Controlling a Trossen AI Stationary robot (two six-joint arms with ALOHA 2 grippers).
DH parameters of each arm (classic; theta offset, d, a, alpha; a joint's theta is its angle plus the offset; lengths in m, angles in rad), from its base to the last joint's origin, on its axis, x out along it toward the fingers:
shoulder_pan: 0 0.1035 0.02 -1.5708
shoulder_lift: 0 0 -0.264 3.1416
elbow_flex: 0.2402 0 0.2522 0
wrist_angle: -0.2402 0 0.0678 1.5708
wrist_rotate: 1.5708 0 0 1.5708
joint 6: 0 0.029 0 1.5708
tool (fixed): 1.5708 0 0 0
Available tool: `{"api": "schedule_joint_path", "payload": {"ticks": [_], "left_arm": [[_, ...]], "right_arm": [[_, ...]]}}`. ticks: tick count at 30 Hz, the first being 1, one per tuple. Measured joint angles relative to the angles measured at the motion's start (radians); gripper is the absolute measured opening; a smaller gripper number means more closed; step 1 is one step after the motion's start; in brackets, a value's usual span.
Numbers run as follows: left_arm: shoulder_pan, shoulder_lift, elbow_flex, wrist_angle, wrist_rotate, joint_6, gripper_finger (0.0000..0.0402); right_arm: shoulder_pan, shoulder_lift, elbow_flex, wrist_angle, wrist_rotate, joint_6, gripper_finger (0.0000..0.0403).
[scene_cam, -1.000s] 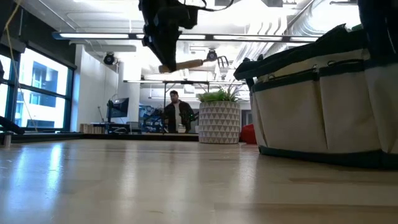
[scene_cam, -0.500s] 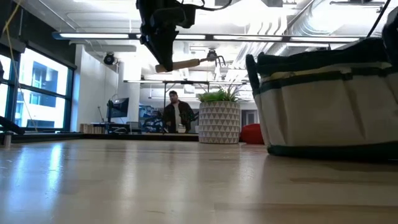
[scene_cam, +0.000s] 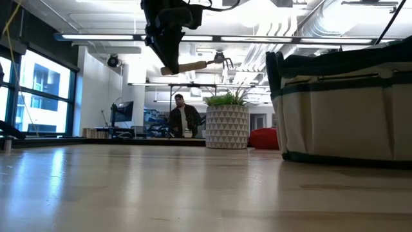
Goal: Pick & Place Garden tools in Gardening bag
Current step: Put the brown hand rake into the gardening bag
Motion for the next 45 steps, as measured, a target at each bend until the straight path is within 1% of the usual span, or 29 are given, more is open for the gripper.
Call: {"api": "schedule_joint_path", "payload": {"ticks": [2,5,9,13,18,25,33,35,38,45], "left_arm": [[0.000,0.000,0.000,0.000,-0.002,0.000,0.0056],[0.000,0.000,0.000,-0.003,-0.002,0.000,0.0056],[0.000,-0.009,-0.002,-0.052,-0.003,0.000,0.0056],[0.000,-0.015,-0.001,-0.057,-0.004,0.000,0.0056],[0.001,-0.025,0.000,-0.059,-0.006,0.004,0.0056],[0.001,-0.024,-0.001,-0.060,-0.006,0.026,0.0056],[0.001,-0.024,-0.001,-0.095,-0.006,0.023,0.0056],[0.001,-0.024,-0.001,-0.098,-0.021,0.021,0.0056],[0.001,-0.024,-0.001,-0.112,-0.038,0.006,0.0056],[0.001,-0.024,-0.001,-0.144,-0.041,-0.001,0.0056]], "right_arm": [[0.015,-0.001,-0.008,-0.054,0.026,0.029,0.0254],[0.002,-0.001,-0.037,-0.087,0.062,0.015,0.0254],[-0.064,-0.002,-0.113,-0.057,0.102,-0.083,0.0254],[-0.144,-0.002,-0.201,-0.010,0.111,-0.167,0.0254],[-0.224,-0.002,-0.275,0.038,0.125,-0.224,0.0254],[-0.277,-0.002,-0.285,0.075,0.265,-0.315,0.0254],[-0.346,-0.002,-0.285,0.128,0.380,-0.450,0.0254],[-0.363,-0.002,-0.285,0.146,0.411,-0.489,0.0254],[-0.387,-0.002,-0.285,0.182,0.450,-0.554,0.0254],[-0.468,-0.002,-0.285,0.244,0.533,-0.707,0.0254]]}}
